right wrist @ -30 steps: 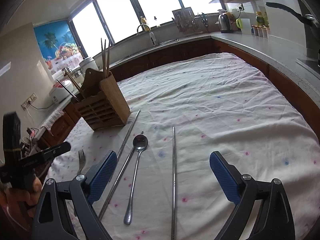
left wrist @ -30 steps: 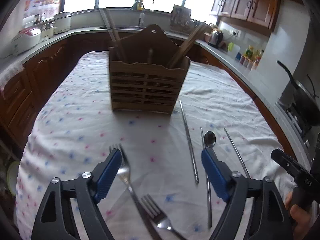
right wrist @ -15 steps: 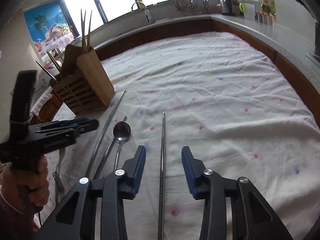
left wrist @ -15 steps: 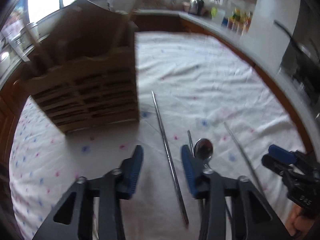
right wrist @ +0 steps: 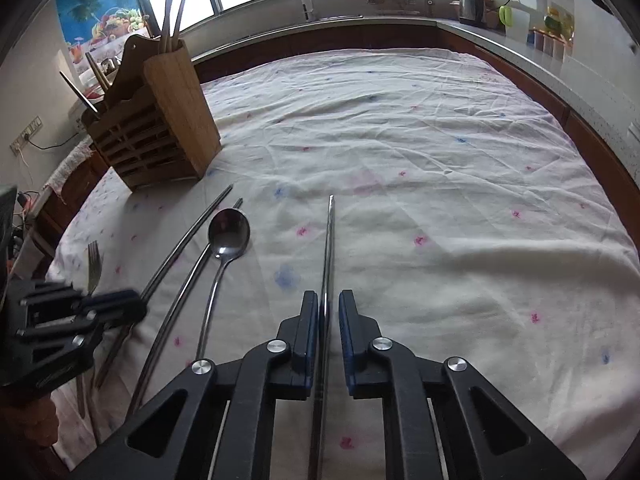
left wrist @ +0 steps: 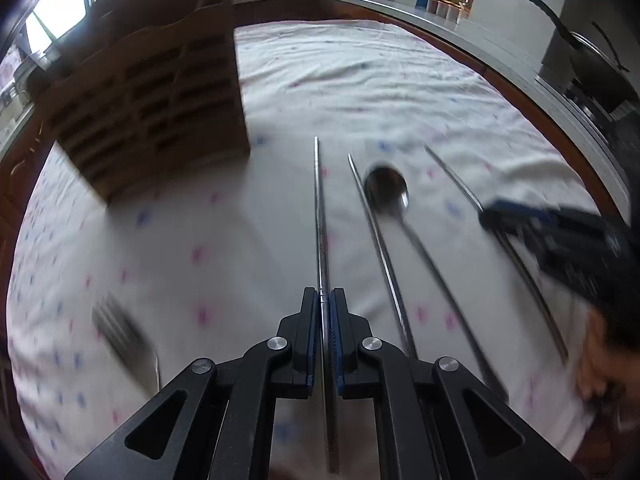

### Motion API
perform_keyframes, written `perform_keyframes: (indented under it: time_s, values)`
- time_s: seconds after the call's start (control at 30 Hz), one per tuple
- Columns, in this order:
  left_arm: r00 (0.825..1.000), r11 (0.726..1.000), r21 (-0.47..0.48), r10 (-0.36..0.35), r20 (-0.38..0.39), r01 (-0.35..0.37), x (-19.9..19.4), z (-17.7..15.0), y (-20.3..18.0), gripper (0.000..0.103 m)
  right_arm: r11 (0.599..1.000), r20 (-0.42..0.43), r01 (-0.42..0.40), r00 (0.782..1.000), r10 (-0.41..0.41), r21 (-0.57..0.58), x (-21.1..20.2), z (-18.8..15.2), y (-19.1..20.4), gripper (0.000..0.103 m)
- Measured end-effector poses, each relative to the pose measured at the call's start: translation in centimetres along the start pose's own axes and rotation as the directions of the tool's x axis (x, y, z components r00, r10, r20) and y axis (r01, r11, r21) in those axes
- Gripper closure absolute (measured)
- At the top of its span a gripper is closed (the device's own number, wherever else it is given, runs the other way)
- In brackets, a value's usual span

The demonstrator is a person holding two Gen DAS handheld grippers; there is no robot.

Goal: Organize utensils
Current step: 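Close the right tool on a metal chopstick while the left tool grasps another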

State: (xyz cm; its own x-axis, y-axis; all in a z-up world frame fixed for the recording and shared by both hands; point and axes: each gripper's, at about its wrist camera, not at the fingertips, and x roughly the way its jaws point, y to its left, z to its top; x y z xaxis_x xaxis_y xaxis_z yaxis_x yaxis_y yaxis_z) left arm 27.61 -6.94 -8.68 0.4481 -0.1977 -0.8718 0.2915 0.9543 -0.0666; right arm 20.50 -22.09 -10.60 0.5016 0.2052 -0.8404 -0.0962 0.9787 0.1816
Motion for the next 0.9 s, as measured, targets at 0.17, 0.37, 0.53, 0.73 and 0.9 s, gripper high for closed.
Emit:
perform_keyframes:
  time_s: [0.17, 0.37, 0.53, 0.73, 0.9]
  values:
    - [1.0, 0.999, -0.052, -0.016, 0.011, 0.017, -1.2, 0.3, 1.2, 0.081, 1.0, 0.002, -0.022, 1.0, 0.022, 0.015, -0.2, 0.4, -0.2, 0.087]
    - [0.999, 0.999, -0.029, 0.013, 0.03, -0.013, -0.1, 3.9, 1.0, 0.075, 1.0, 0.001, -0.019, 1.0, 0.019, 0.005, 1.1, 2.6, -0.3, 0.087]
    - [0.999, 1.0, 0.018, 0.018, -0.028, -0.018, 3.1, 5.6, 0.4, 0.075, 0.999, -0.031, -0.008, 0.999, 0.006, -0.052, 3.0, 3.7, -0.1, 0.087]
    - [0.999, 0.997, 0.069, 0.033, -0.002, -0.033, 4.6, 6.5, -0.4, 0.084, 0.989, -0.027, 0.039, 0.999, -0.043, -0.14, 4.0, 4.4, 1.2, 0.087]
    - [1.0, 0.995, 0.096, 0.008, 0.007, -0.009, 4.7, 6.5, -0.6, 0.099, 0.993, -0.033, 0.025, 0.999, -0.029, -0.118, 3.8, 4.6, 0.6, 0.096]
